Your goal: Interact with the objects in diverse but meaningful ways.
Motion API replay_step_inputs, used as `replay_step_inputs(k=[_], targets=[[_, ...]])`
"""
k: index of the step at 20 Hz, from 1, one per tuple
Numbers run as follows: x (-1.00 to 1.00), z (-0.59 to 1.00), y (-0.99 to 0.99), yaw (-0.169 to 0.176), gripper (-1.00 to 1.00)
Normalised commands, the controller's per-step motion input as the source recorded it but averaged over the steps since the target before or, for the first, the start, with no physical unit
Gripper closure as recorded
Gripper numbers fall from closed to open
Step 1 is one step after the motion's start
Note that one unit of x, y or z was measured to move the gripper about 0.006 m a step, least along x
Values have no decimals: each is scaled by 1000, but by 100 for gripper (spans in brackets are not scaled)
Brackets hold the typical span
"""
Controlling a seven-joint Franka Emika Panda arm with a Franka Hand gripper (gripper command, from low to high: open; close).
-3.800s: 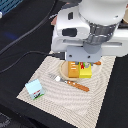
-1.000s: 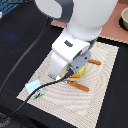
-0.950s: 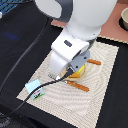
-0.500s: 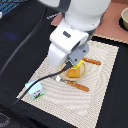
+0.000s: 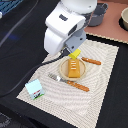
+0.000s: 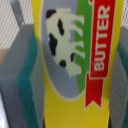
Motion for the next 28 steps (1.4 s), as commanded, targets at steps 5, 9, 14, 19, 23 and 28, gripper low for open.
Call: replay_step_inputs(k=[5,9,14,19,23,28], targets=[[-879,-182,66,-77,100],[-764,-247,41,-115,100],[-686,-271,77,-143,100],[-791,-274,175,-101,100],[-841,-318,217,-80,100],[-878,-355,163,-75,100]])
